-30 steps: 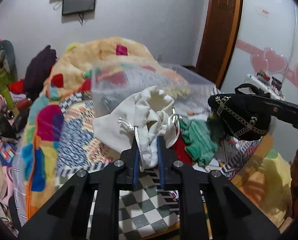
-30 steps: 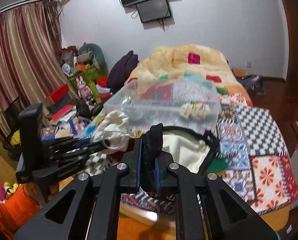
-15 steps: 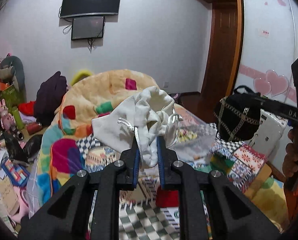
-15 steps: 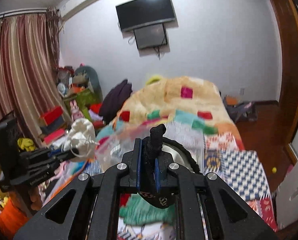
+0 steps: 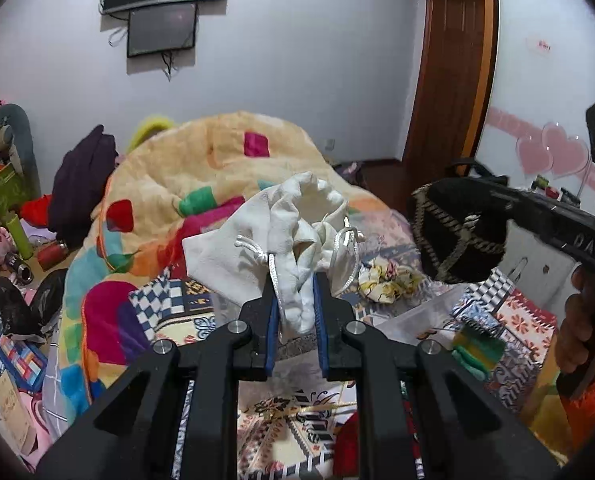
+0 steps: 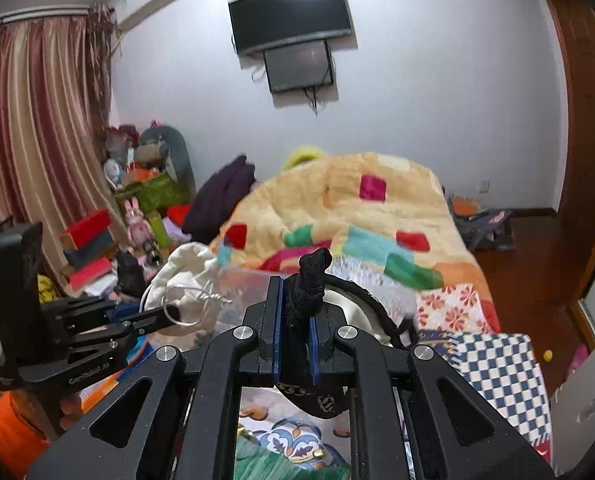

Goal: Organize soft objects
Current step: 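Carry the pouch with the left tool into the box while the right tool releases the garment inside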

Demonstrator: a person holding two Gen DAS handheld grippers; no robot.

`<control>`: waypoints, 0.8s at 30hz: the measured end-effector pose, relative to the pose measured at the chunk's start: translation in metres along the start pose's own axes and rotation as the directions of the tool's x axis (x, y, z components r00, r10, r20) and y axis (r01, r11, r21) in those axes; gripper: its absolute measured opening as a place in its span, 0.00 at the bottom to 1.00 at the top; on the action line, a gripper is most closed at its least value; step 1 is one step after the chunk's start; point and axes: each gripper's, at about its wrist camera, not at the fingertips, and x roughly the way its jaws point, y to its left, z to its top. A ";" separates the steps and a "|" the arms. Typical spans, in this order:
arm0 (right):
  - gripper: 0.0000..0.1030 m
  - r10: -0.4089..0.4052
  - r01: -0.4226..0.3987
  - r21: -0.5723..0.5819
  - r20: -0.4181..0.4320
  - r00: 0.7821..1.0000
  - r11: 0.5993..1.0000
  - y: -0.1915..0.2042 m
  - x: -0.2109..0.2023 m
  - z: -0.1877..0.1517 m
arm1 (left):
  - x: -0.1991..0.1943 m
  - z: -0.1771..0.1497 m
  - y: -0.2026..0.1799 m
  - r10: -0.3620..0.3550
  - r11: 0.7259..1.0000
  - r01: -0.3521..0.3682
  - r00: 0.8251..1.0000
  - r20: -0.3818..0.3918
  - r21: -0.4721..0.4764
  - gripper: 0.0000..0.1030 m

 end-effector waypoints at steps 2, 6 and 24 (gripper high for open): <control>0.09 -0.002 0.002 -0.001 -0.040 0.999 1.000 -0.001 0.016 -0.004 | 0.012 0.000 -0.003 -0.009 1.000 0.009 1.000 -0.025 0.008 0.15; 0.09 0.008 -0.008 0.007 -0.104 0.995 1.000 -0.005 0.035 -0.008 | 0.032 0.001 -0.011 -0.028 0.999 0.030 0.997 -0.069 0.023 0.15; 0.35 0.016 -0.018 -0.005 -0.277 0.961 1.000 -0.003 0.050 -0.023 | 0.030 -0.007 -0.024 -0.041 0.997 0.048 0.992 -0.118 0.056 0.40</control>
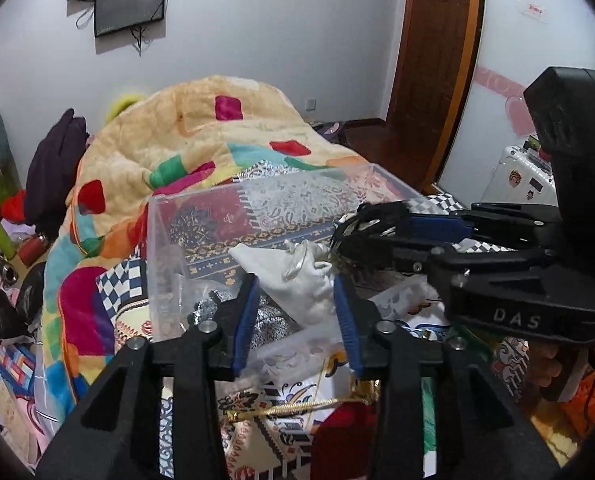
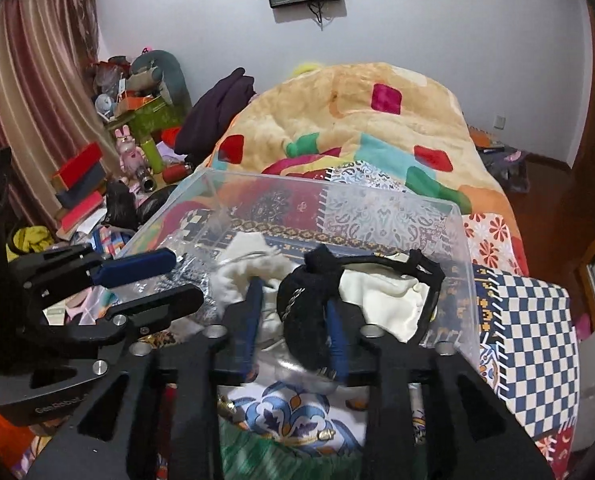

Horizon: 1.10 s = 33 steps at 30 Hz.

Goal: Organize soft objects
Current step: 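Carry the pouch with the left tool into the box while the right tool releases the garment inside, then grasp the red velvet pouch with the left tool while the right tool grasps the black-and-white cord tie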

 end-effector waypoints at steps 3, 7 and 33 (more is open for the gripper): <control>0.44 -0.021 0.022 -0.030 0.023 1.000 0.999 0.006 -0.012 -0.002 | -0.016 -0.002 -0.003 0.009 1.000 -0.009 0.999 0.034 0.002 0.48; 0.55 -0.042 0.045 -0.055 0.062 0.997 0.997 0.011 -0.034 -0.004 | -0.037 -0.005 -0.007 0.033 0.999 -0.034 0.996 0.081 0.008 0.61; 0.65 -0.160 0.165 0.092 -0.066 0.985 0.982 -0.050 -0.044 -0.093 | -0.012 -0.077 -0.007 0.030 0.998 -0.037 0.990 -0.136 -0.051 0.77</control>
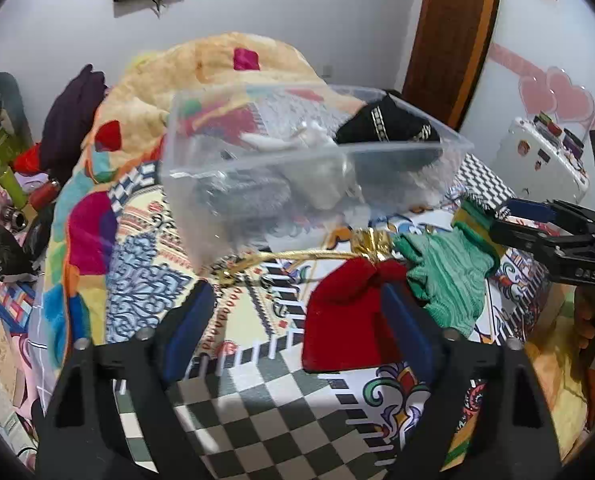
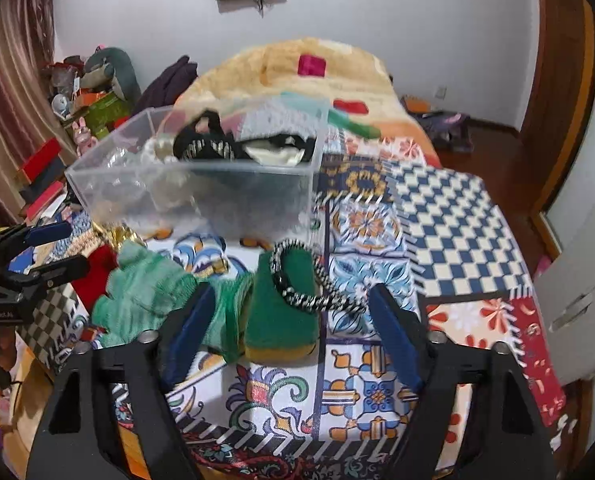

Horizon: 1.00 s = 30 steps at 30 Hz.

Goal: Organize soft objects
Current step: 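Grasp the red velvet pouch with the left tool while the right tool grasps the black-and-white cord tie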

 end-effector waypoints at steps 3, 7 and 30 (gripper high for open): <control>0.59 -0.001 0.001 0.010 -0.012 1.000 1.000 -0.002 0.004 -0.003 | 0.006 -0.001 -0.005 -0.015 1.000 0.015 1.000 -0.017 0.004 0.68; 0.59 -0.003 0.002 0.036 0.007 1.000 0.999 -0.008 -0.005 -0.005 | 0.014 -0.002 -0.013 -0.048 0.999 0.049 0.998 -0.048 0.020 0.47; 0.21 0.101 -0.090 0.211 -0.044 0.994 0.973 -0.050 0.011 -0.002 | -0.027 -0.013 -0.006 0.000 0.999 -0.004 0.995 0.096 0.041 0.09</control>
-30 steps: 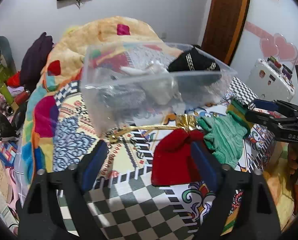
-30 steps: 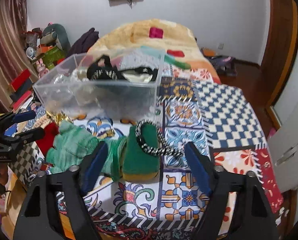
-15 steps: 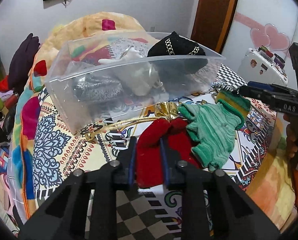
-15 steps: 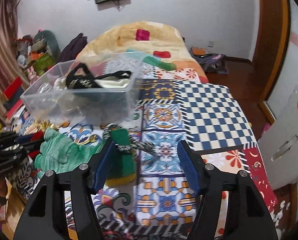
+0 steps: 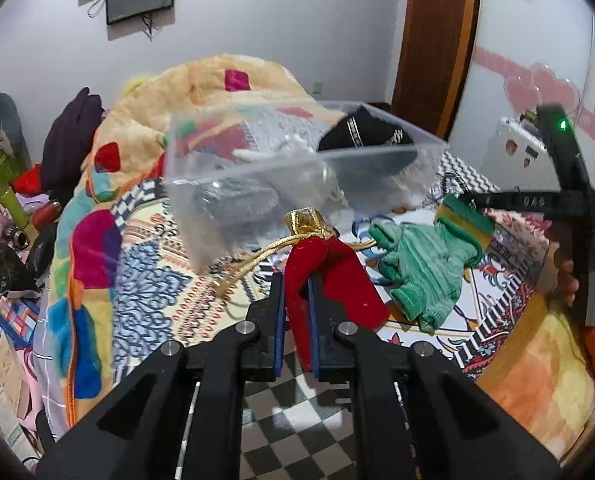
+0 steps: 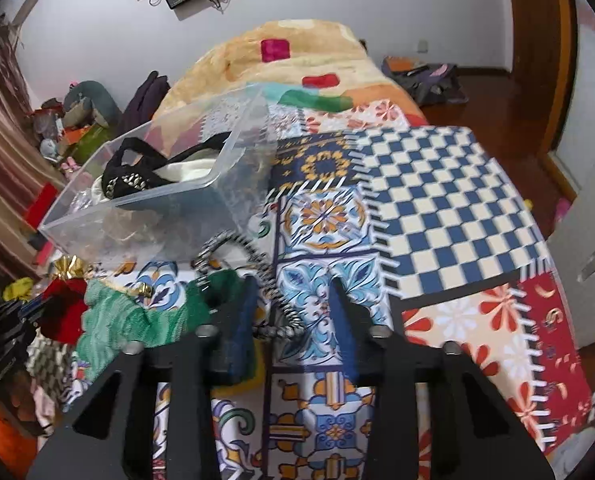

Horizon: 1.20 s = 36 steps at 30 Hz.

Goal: Organize soft objects
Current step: 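Grasp the red velvet pouch with the left tool while the right tool grasps the black-and-white cord tie, then release the red pouch with the left tool into the box while the right tool drops the cord tie in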

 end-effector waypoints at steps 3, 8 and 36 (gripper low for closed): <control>0.09 0.017 -0.017 -0.003 -0.004 1.000 1.000 0.004 0.000 -0.004 | -0.011 0.004 0.005 0.014 1.000 -0.013 0.999 0.033 -0.011 0.09; 0.05 0.016 -0.015 -0.089 0.013 1.000 0.996 0.027 -0.002 -0.008 | -0.023 0.010 0.009 0.025 0.999 -0.023 0.997 0.076 -0.023 0.09; 0.34 -0.106 0.084 -0.362 -0.042 0.993 0.928 0.067 0.025 -0.016 | -0.027 0.010 0.001 -0.007 1.000 0.008 0.997 0.082 -0.004 0.09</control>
